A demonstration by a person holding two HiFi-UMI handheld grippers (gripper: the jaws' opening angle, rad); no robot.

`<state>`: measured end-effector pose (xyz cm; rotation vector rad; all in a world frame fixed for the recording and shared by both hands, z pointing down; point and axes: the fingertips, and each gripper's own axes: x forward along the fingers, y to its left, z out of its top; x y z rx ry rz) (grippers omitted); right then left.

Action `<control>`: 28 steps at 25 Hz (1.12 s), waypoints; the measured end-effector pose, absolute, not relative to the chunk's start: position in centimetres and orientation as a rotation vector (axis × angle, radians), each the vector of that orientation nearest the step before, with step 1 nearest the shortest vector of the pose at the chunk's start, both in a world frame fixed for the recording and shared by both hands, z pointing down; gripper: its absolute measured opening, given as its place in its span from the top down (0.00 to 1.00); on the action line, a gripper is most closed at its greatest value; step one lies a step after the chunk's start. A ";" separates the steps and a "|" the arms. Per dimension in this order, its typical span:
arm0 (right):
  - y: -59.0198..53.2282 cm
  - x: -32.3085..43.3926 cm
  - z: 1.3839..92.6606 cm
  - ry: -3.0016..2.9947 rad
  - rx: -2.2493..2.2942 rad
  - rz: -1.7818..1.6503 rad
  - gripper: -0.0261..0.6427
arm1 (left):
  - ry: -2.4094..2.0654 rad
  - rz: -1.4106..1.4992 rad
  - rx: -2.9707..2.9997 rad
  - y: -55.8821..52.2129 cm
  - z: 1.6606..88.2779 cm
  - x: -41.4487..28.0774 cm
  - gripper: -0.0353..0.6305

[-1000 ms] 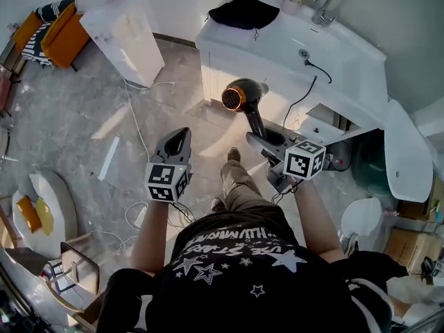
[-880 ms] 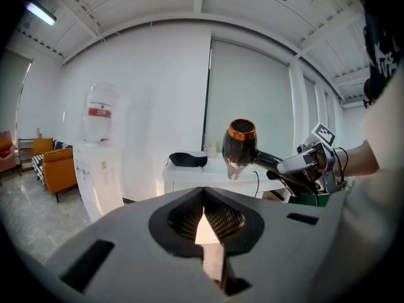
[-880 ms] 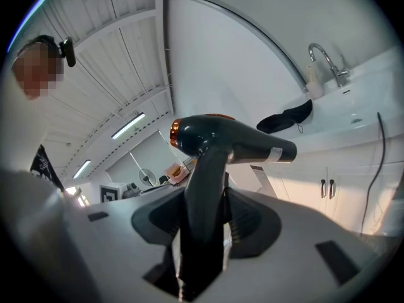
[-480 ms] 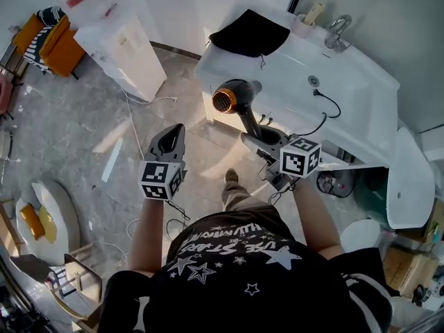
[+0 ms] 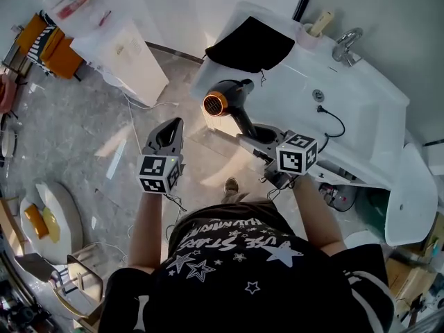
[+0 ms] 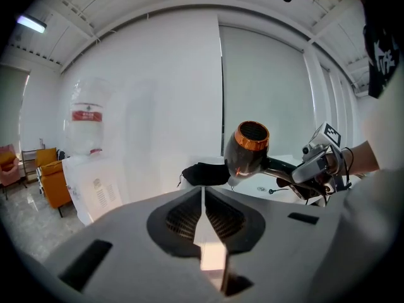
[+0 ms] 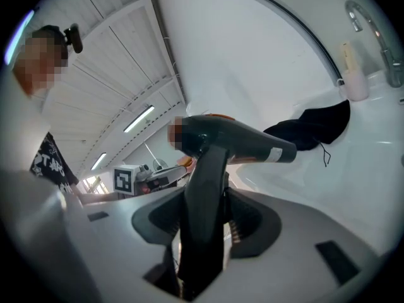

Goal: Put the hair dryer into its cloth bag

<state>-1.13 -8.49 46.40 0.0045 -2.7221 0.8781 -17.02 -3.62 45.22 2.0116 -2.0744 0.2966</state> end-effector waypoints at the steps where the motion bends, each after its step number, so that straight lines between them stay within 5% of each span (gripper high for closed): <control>1: -8.9 -1.2 46.4 -2.722 -0.002 0.884 0.68 | -2.073 0.297 2.016 -4.2 45.2 -17.1 0.88; 10: -11.1 -2.7 45.9 -2.736 -0.018 0.952 0.68 | -1.982 0.402 2.069 -9.0 45.7 -18.1 0.80; 28: -15.1 -6.3 47.8 -2.691 0.150 1.004 0.68 | -1.662 0.696 2.359 -23.5 50.0 -23.6 0.78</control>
